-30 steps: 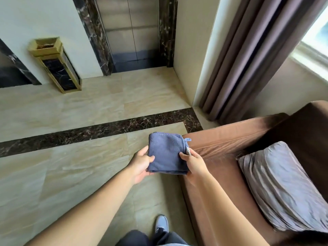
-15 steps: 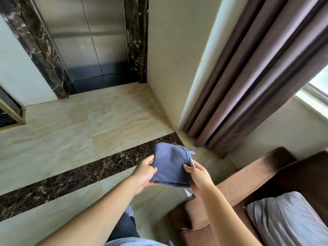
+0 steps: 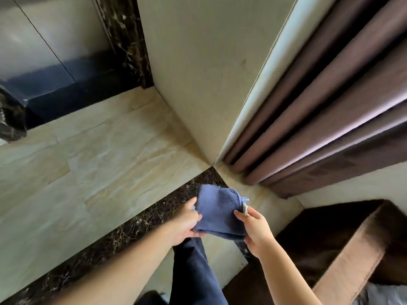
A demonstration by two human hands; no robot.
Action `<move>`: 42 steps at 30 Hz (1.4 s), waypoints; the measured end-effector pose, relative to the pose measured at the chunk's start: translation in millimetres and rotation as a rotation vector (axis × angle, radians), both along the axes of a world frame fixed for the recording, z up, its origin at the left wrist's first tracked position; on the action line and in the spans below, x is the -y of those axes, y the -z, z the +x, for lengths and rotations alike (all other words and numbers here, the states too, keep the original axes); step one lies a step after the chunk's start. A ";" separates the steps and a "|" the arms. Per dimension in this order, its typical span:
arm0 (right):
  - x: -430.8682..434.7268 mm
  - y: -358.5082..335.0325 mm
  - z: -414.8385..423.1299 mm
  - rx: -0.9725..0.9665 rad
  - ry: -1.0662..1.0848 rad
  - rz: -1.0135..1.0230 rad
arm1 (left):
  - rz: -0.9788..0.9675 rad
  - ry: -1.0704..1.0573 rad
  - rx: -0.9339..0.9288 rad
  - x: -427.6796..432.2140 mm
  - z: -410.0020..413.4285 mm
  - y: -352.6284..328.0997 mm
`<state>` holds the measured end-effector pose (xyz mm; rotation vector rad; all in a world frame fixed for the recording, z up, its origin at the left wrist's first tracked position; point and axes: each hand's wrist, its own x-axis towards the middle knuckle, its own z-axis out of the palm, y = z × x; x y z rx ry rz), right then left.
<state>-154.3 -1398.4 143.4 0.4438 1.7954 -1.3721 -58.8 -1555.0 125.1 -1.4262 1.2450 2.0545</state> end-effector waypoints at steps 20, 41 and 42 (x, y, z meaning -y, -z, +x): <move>258.4 638.7 -276.4 -0.262 -0.768 0.518 | -0.138 0.307 -0.115 253.8 -279.3 653.0; 322.7 788.6 -285.1 -0.812 -1.620 0.776 | -1.322 0.767 0.028 376.7 -291.4 772.4; 323.8 794.6 -288.1 -0.819 -1.603 0.791 | -1.364 0.726 0.080 393.8 -290.5 776.0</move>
